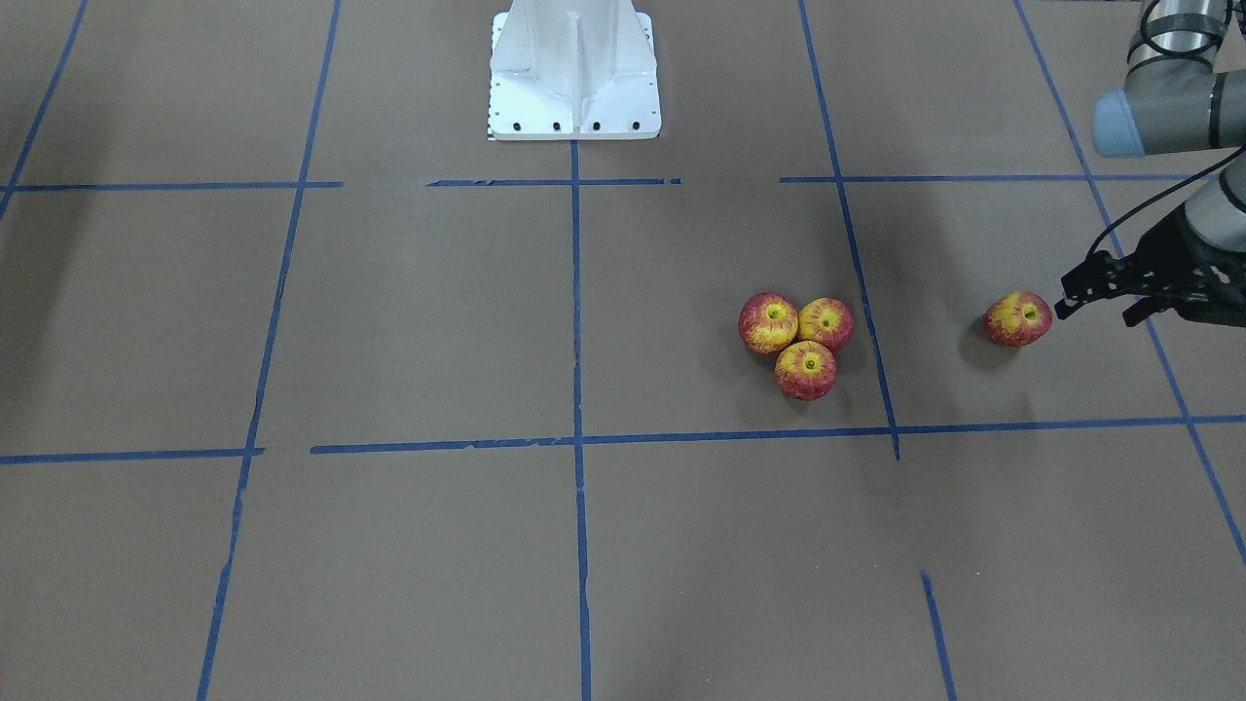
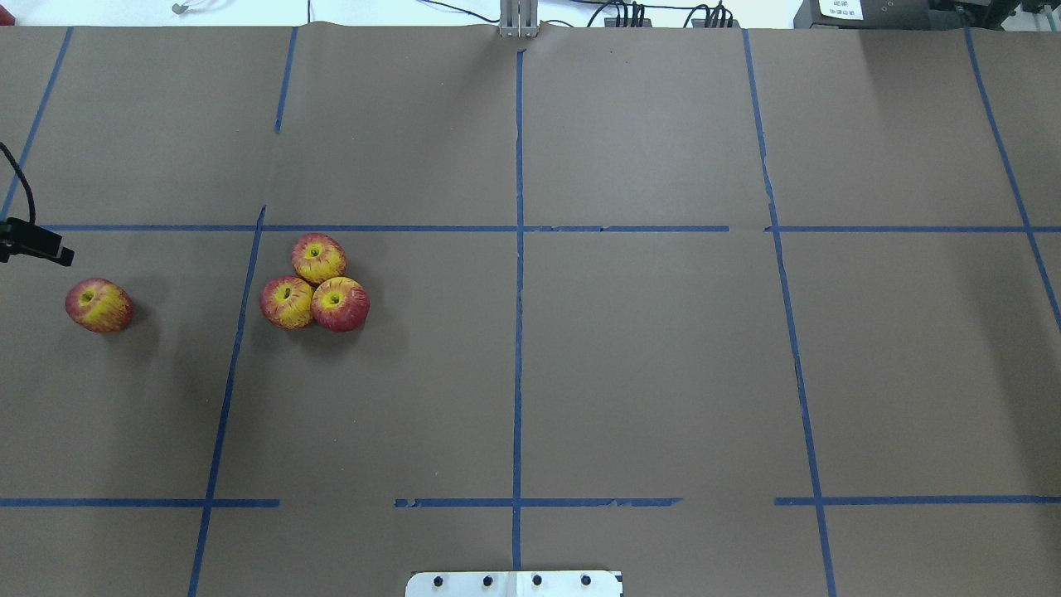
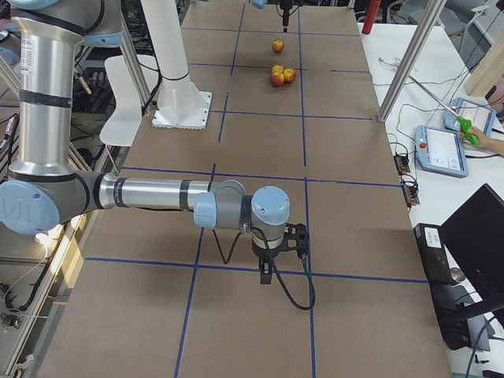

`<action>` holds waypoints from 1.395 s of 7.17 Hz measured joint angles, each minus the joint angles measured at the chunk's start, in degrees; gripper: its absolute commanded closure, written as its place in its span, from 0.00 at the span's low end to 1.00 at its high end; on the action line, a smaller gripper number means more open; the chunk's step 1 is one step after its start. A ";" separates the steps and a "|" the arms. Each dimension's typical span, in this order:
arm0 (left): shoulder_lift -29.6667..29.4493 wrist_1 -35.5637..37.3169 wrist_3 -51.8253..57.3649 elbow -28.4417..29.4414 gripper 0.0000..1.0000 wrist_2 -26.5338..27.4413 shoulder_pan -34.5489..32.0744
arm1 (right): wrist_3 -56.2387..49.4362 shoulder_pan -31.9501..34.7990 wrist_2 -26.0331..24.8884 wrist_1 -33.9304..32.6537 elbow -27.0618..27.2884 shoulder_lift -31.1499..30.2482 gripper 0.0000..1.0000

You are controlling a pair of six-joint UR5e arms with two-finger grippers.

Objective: Stack apples
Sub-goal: 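Move the left gripper down over the lone apple and grasp it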

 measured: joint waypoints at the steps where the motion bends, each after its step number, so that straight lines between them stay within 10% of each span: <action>1: -0.14 -0.65 -2.27 0.61 0.00 0.91 1.84 | 0.00 0.00 0.00 -0.04 0.00 0.00 0.00; 6: -1.06 -1.01 -3.87 2.69 0.00 1.25 5.90 | 0.00 0.00 0.02 -0.02 0.00 0.00 0.00; 7: -1.33 -1.01 -3.87 3.44 0.12 1.28 6.71 | 0.00 0.00 0.01 -0.01 0.00 0.00 0.00; 9: -1.75 -1.01 -3.77 4.15 1.00 1.21 7.55 | 0.00 0.00 0.00 0.00 0.00 0.00 0.00; 10: -1.84 -1.02 -3.60 4.18 1.00 1.18 7.65 | 0.00 0.00 0.00 -0.02 0.00 0.00 0.00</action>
